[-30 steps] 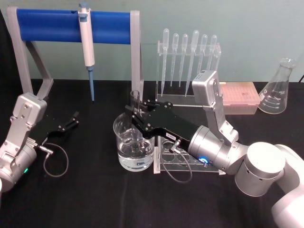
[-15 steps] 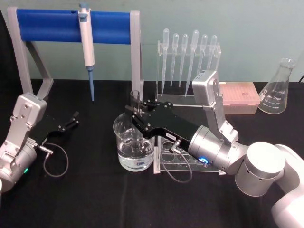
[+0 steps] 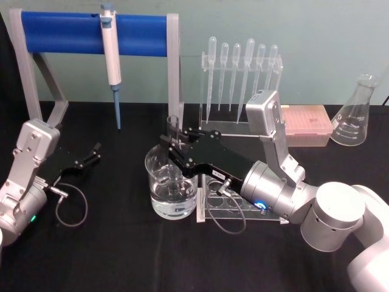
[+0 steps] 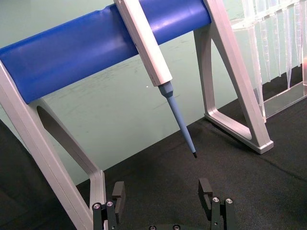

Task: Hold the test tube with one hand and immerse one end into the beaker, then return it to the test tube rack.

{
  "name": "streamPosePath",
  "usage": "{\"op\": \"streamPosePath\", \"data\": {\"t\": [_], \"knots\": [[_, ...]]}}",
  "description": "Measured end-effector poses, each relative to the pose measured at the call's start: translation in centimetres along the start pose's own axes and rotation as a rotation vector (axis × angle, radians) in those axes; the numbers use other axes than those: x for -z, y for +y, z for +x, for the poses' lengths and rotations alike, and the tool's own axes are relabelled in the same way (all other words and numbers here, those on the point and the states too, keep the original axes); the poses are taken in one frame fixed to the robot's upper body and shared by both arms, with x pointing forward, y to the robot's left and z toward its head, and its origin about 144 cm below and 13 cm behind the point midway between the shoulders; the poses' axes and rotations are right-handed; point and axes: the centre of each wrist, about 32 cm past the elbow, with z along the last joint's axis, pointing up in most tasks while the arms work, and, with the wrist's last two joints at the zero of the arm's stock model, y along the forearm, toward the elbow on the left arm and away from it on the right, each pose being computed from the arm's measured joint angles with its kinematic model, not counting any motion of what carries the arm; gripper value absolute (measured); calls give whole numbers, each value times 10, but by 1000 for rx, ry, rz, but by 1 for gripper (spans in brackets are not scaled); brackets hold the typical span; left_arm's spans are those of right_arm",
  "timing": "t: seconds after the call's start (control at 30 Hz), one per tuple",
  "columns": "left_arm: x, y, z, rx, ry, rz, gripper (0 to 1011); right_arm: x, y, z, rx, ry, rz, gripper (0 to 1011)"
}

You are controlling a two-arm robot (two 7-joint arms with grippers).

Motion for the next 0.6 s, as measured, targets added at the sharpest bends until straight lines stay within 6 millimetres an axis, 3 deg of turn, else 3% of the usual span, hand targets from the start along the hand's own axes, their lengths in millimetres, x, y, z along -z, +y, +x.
{"op": "streamPosePath", "data": {"t": [0.6], "knots": [[0, 0, 0, 0, 0, 0, 1000, 0, 0, 0, 0, 0, 0, 234]]}}
